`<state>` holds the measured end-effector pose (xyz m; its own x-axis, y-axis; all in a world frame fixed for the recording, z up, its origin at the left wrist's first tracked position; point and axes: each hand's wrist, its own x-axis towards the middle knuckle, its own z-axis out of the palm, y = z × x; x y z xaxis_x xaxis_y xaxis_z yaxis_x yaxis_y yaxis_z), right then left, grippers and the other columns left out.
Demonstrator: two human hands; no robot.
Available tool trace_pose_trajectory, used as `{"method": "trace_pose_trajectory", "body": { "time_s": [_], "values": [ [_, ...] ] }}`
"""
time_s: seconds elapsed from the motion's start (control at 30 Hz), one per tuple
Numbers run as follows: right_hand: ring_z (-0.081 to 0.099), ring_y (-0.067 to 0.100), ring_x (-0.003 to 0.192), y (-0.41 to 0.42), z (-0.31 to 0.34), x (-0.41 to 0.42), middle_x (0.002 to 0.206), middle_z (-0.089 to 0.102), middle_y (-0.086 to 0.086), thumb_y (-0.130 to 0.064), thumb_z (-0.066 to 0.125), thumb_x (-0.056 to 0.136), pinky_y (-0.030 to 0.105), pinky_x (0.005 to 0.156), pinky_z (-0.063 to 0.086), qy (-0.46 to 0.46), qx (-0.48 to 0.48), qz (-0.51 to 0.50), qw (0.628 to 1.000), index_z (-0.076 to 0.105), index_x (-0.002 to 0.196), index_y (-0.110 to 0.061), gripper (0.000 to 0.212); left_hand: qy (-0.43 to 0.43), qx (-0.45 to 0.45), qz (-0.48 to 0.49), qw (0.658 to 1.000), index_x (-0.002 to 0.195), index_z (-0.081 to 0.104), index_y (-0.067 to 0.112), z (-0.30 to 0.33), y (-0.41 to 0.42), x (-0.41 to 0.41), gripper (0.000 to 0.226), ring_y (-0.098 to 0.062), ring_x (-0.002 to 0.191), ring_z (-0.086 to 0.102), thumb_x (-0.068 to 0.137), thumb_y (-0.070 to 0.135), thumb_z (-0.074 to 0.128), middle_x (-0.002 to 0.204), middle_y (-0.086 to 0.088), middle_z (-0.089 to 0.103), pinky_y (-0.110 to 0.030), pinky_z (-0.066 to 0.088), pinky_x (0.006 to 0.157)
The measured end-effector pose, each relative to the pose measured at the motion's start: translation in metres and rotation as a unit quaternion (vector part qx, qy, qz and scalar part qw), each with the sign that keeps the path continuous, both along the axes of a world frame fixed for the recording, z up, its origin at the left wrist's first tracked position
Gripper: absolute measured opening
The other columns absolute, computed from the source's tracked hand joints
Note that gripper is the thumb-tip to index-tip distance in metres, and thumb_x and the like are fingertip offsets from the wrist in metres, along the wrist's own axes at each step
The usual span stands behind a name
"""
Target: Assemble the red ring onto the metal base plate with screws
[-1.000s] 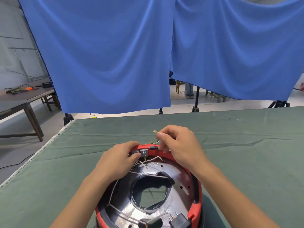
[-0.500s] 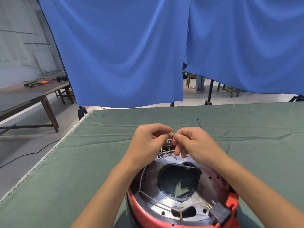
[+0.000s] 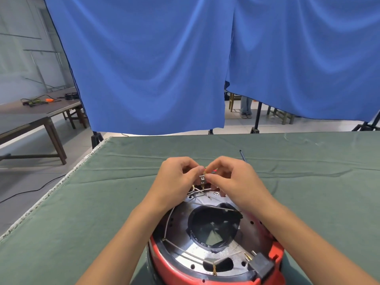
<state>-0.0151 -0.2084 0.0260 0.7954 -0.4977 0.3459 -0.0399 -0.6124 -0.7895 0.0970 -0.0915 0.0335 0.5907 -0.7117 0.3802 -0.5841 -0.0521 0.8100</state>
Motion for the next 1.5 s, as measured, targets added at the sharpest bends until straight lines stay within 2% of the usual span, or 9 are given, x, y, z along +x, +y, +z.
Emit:
{"method": "trace_pose_trajectory", "body": {
  "time_s": [0.1,0.23,0.33,0.4,0.47,0.57,0.83,1.03,1.5],
  "values": [
    [0.060,0.007,0.059,0.000,0.000,-0.001,0.062,0.066,-0.010,-0.028,0.074,0.078,0.038,0.065,0.055,0.001,-0.061,-0.037,0.997,0.069,0.076,-0.026,0.006,-0.003,0.002,-0.007,1.000,0.069,0.070,0.009,0.000,0.000,0.000,0.021,-0.013,0.053,0.053,0.088,0.014,0.065,0.058,-0.003,0.066,-0.038,0.048,0.058],
    [0.064,0.008,0.065,0.004,0.003,-0.003,0.063,0.068,-0.014,-0.032,0.074,0.077,0.038,0.067,0.055,-0.012,-0.088,-0.075,0.993,0.073,0.074,-0.024,0.008,-0.053,-0.002,0.014,0.998,0.066,0.068,0.016,0.000,0.001,-0.002,0.020,-0.011,0.061,0.055,0.086,0.016,0.066,0.058,0.007,0.062,-0.034,0.046,0.063],
    [0.061,0.008,0.074,0.006,0.003,-0.006,0.058,0.062,-0.019,-0.034,0.074,0.076,0.031,0.067,0.050,0.022,-0.118,-0.120,0.985,0.072,0.070,-0.028,0.009,-0.132,0.005,0.075,0.988,0.081,0.069,0.016,-0.001,-0.002,0.002,0.012,-0.012,0.091,0.046,0.089,0.014,0.061,0.082,0.008,0.061,-0.024,0.037,0.081],
    [0.055,0.008,0.088,0.007,0.003,-0.007,0.063,0.060,-0.020,-0.036,0.072,0.078,0.028,0.067,0.043,0.073,-0.152,-0.140,0.976,0.072,0.072,-0.030,0.008,-0.152,0.070,0.091,0.982,0.100,0.069,0.015,-0.005,-0.004,0.008,0.017,-0.013,0.109,0.041,0.093,0.012,0.054,0.103,0.003,0.062,-0.020,0.031,0.091],
    [0.048,0.007,0.097,0.009,0.004,-0.005,0.073,0.064,-0.017,-0.038,0.070,0.080,0.027,0.067,0.037,0.120,-0.181,-0.150,0.965,0.071,0.075,-0.032,0.008,-0.137,0.154,0.095,0.974,0.114,0.066,0.016,-0.008,-0.006,0.011,0.027,-0.016,0.121,0.042,0.094,0.012,0.047,0.119,0.001,0.061,-0.028,0.034,0.101],
    [0.050,0.011,0.100,0.011,0.006,0.000,0.080,0.068,-0.012,-0.036,0.069,0.081,0.027,0.065,0.035,0.161,-0.199,-0.154,0.954,0.071,0.074,-0.030,0.010,-0.116,0.212,0.092,0.966,0.115,0.066,0.023,-0.009,-0.008,0.011,0.033,-0.021,0.115,0.055,0.093,0.015,0.043,0.120,0.001,0.065,-0.038,0.046,0.095],
    [0.060,0.023,0.091,0.019,0.010,0.018,0.086,0.071,-0.001,-0.033,0.068,0.079,0.028,0.069,0.038,0.209,-0.226,-0.173,0.936,0.072,0.076,-0.025,0.009,-0.095,0.218,0.086,0.967,0.118,0.065,0.029,-0.009,-0.010,0.014,0.037,-0.021,0.116,0.056,0.090,0.014,0.046,0.123,0.005,0.065,-0.036,0.046,0.094],
    [0.056,0.021,0.091,0.024,0.003,0.016,0.082,0.070,-0.005,-0.020,0.061,0.078,0.032,0.077,0.028,0.208,-0.236,-0.185,0.931,0.067,0.067,-0.025,0.013,-0.099,0.219,0.084,0.967,0.119,0.064,0.029,-0.008,-0.010,0.013,0.038,-0.023,0.115,0.057,0.090,0.013,0.044,0.124,0.002,0.065,-0.038,0.046,0.094],
    [0.035,0.017,0.091,0.025,-0.002,0.015,0.083,0.063,-0.005,-0.031,0.064,0.082,0.033,0.077,0.024,0.243,-0.285,-0.171,0.911,0.074,0.080,-0.027,0.012,-0.110,0.231,0.085,0.963,0.122,0.061,0.030,-0.007,-0.009,0.011,0.037,-0.024,0.114,0.056,0.093,0.016,0.043,0.125,0.001,0.064,-0.038,0.047,0.093]
  ]
}}
